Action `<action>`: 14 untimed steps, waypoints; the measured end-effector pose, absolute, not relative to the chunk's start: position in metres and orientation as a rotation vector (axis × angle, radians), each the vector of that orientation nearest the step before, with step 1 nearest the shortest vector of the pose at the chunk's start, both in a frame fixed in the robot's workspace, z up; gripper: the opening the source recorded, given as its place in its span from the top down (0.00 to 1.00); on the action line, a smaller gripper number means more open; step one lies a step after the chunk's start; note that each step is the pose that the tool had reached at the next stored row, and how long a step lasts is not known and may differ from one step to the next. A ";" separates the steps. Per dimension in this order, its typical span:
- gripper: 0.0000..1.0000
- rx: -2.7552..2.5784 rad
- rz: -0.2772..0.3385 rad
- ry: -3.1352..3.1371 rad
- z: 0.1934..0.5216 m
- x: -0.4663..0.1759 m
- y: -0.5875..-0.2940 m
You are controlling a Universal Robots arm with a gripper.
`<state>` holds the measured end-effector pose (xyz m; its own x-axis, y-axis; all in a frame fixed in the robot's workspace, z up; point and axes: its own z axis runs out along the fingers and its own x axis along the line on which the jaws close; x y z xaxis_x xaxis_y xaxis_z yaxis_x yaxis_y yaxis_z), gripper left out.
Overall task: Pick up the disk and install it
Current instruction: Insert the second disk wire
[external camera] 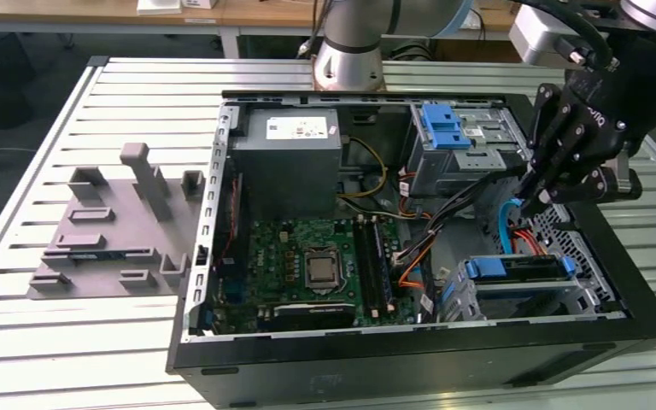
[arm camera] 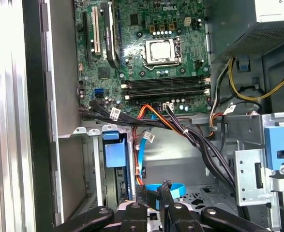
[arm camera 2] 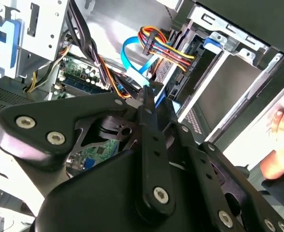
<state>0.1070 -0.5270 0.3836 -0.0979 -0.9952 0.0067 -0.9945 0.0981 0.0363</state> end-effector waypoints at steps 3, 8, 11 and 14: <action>0.75 2.090 -0.036 -2.306 0.385 0.107 -0.527; 0.75 2.089 -0.033 -2.305 0.384 0.107 -0.526; 0.75 2.088 -0.031 -2.305 0.382 0.107 -0.526; 0.75 2.088 -0.030 -2.304 0.378 0.107 -0.526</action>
<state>0.1070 -0.5260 0.3783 -0.0979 -0.9951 0.0106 -0.9945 0.0982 0.0359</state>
